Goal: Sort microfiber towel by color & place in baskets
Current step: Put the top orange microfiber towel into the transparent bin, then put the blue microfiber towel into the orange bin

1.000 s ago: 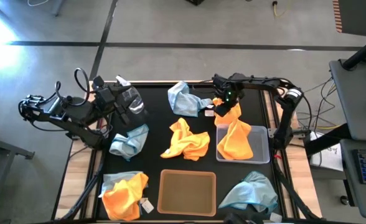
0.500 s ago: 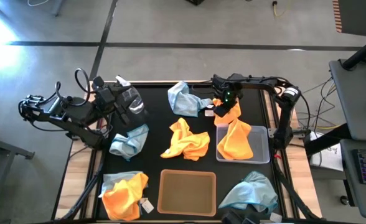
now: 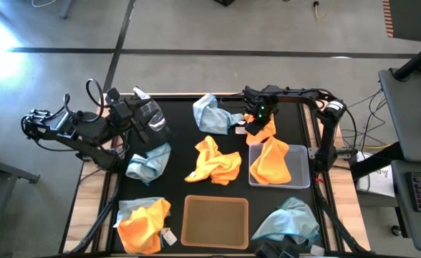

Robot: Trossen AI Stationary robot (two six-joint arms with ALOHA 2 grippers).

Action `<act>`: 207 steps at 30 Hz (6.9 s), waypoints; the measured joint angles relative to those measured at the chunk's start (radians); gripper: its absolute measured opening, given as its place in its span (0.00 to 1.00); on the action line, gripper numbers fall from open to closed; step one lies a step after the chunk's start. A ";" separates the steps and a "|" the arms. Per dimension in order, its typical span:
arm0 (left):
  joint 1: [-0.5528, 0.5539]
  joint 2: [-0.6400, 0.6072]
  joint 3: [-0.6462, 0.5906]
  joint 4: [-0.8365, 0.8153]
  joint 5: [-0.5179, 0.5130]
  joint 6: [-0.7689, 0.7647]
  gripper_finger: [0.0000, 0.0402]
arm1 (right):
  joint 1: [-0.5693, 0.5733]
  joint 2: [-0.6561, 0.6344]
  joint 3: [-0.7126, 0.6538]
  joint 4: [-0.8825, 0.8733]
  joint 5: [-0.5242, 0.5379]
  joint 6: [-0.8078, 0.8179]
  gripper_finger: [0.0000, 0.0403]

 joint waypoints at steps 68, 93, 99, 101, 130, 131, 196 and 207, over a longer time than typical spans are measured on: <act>0.000 0.000 0.000 -0.012 0.000 -0.026 0.41 | 0.000 -0.918 0.000 0.480 0.073 0.403 0.02; 0.000 0.000 0.000 -0.022 0.000 -0.026 0.41 | 0.000 -1.050 0.000 0.420 -0.439 0.509 0.03; 0.000 0.000 0.000 -0.029 0.000 -0.026 0.41 | 0.000 -1.103 0.000 0.411 -0.557 0.581 0.03; 0.000 0.000 0.000 -0.029 0.000 -0.026 0.41 | 0.000 -1.124 0.000 0.411 -0.572 0.600 0.03; 0.000 0.000 0.000 -0.027 0.000 -0.056 0.41 | 0.000 -1.257 -0.001 -0.125 -0.485 0.563 0.03; 0.000 0.000 0.000 -0.027 0.000 -0.058 0.41 | 0.000 -1.250 -0.002 -0.174 -0.466 0.544 0.03; 0.000 0.000 0.000 -0.027 0.000 -0.060 0.41 | 0.105 -0.949 -0.458 -0.224 -0.510 0.336 0.42; 0.000 0.000 0.000 -0.027 -0.001 -0.060 0.41 | 0.105 -0.878 -0.274 -0.186 -0.272 0.163 0.38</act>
